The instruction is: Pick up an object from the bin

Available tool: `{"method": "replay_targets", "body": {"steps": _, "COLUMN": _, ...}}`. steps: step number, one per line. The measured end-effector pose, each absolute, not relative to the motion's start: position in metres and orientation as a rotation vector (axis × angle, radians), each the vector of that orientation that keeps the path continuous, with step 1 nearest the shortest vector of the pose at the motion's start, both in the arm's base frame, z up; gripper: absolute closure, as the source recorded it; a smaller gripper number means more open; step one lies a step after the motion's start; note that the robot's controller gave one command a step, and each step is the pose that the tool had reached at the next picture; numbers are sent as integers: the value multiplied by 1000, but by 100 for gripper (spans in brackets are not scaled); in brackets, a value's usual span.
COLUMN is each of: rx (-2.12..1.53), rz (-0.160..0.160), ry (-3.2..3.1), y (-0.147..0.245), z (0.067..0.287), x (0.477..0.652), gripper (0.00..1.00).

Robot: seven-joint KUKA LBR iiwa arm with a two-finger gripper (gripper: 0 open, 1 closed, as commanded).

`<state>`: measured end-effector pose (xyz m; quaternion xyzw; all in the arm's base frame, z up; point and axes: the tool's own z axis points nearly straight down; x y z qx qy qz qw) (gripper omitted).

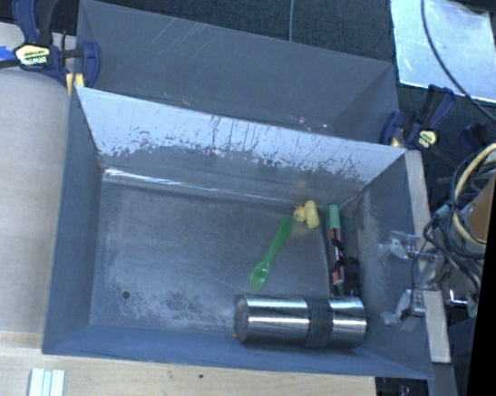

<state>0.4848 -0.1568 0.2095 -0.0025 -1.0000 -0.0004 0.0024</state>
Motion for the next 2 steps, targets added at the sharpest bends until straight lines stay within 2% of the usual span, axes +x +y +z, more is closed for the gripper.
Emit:
{"method": "replay_targets", "body": {"steps": 1, "rx": 1, "rz": 2, "ry": -3145, "y": -156, "z": 214, "x": 487, "gripper": 0}}
{"method": "replay_targets", "body": {"steps": 2, "rx": 356, "rz": 5, "ry": -3126, "y": -92, "z": 114, "x": 490, "gripper": 0}}
